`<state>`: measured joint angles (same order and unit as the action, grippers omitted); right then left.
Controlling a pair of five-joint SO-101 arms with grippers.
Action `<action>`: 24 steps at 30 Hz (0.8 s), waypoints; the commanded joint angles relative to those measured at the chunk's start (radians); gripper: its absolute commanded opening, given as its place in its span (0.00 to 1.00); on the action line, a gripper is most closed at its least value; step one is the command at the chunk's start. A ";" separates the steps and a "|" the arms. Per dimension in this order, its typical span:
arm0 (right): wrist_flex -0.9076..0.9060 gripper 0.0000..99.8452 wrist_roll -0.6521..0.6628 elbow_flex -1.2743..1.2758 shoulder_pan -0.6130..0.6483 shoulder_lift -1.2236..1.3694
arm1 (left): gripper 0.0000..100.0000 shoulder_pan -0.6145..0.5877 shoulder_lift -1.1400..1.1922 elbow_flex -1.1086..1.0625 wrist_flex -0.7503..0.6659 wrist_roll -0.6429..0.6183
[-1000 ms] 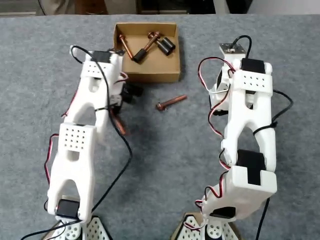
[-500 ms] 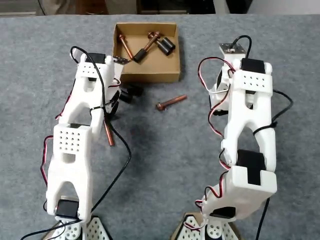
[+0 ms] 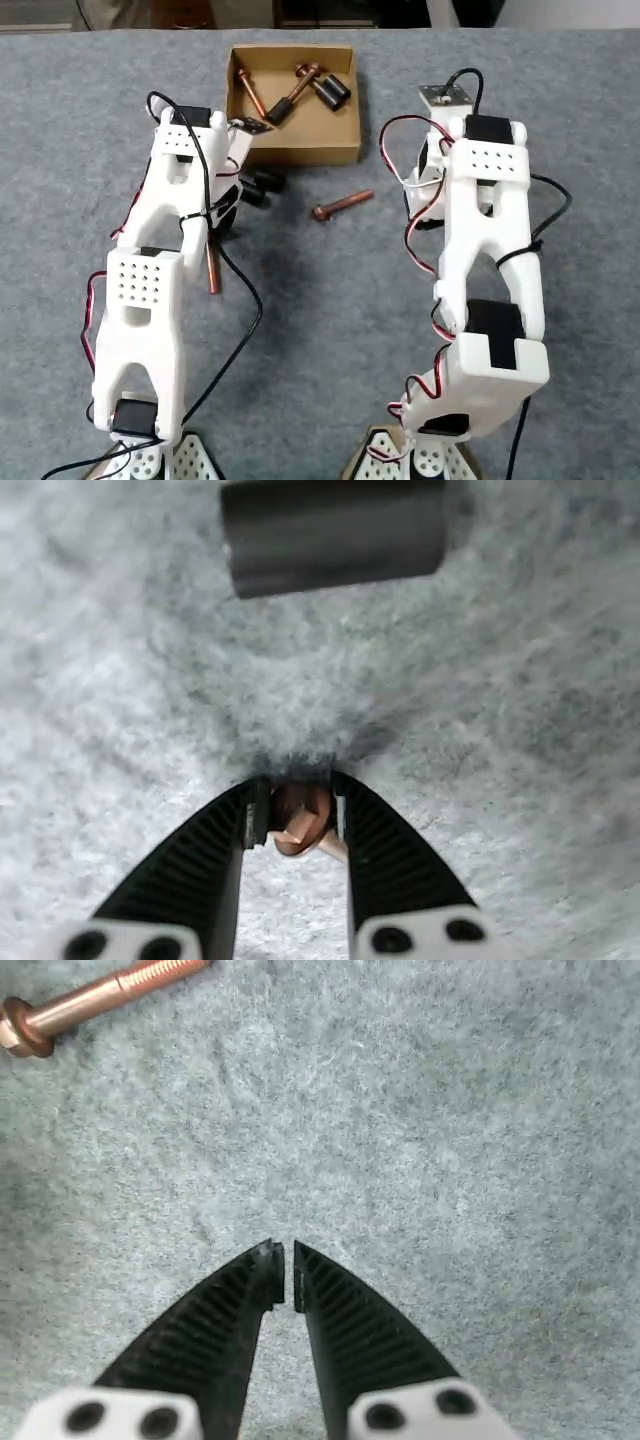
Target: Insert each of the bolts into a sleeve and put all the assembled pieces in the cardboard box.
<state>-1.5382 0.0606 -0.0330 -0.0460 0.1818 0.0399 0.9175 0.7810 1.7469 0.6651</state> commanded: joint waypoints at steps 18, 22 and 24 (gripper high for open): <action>0.012 0.03 0.006 -0.012 0.016 -0.005 | 0.02 0.055 -0.053 0.000 0.011 0.160; 0.012 0.03 0.006 -0.010 0.016 -0.005 | 0.02 0.066 -0.053 0.005 0.011 0.155; 0.012 0.03 0.006 -0.010 0.016 -0.005 | 0.02 0.064 -0.053 0.003 0.011 0.153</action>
<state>-1.5382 0.0606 -0.0330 -0.0460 0.1818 0.0752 0.9175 0.7810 1.7469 0.8140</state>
